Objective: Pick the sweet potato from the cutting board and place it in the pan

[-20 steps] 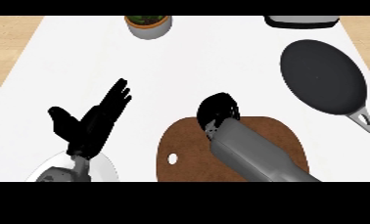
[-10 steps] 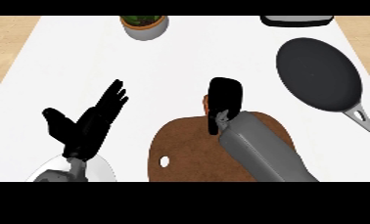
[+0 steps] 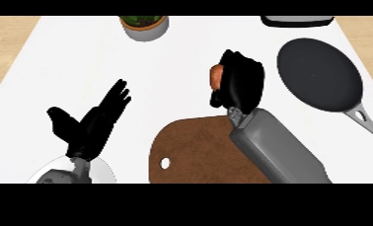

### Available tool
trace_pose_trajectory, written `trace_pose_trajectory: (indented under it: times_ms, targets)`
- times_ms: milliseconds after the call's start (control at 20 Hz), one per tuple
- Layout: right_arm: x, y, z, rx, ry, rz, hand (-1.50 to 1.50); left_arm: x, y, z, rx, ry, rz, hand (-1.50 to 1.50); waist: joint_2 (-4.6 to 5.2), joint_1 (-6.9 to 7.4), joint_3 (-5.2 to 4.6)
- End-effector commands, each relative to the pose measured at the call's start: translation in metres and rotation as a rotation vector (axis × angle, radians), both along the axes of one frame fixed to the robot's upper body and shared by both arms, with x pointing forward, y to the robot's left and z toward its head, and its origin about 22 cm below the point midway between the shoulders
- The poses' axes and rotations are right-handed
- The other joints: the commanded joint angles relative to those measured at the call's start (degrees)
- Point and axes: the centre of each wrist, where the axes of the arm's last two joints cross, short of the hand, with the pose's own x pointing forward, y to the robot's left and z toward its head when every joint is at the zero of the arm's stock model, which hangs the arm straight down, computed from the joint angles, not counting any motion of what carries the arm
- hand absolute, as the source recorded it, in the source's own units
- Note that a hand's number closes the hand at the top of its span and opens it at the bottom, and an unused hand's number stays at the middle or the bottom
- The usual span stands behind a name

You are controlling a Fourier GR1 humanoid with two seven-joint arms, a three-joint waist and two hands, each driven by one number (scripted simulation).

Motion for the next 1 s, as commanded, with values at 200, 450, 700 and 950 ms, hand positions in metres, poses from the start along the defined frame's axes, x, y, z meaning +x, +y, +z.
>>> trace_pose_trajectory:
  times_ms: [200,450,700,950]
  targets:
    - [-0.025,-0.043,0.009,0.343,-0.275,-0.147,1.50,0.002,0.002,0.011,-0.015,-0.009,-0.009,0.00,0.23,0.27,0.04]
    - [-0.005,-0.093,-0.010,0.409,-0.316,-0.197,1.50,0.016,-0.011,-0.010,-0.006,-0.016,-0.024,0.00,0.79,0.97,-0.02]
    - [0.021,-0.143,-0.028,0.262,-0.288,-0.258,1.50,0.011,-0.010,0.007,-0.010,-0.008,-0.023,0.00,0.64,1.73,-0.02]
    - [0.044,-0.200,-0.041,0.197,-0.369,-0.315,1.50,0.006,-0.014,0.000,-0.008,-0.022,-0.038,0.00,0.90,2.21,0.02]
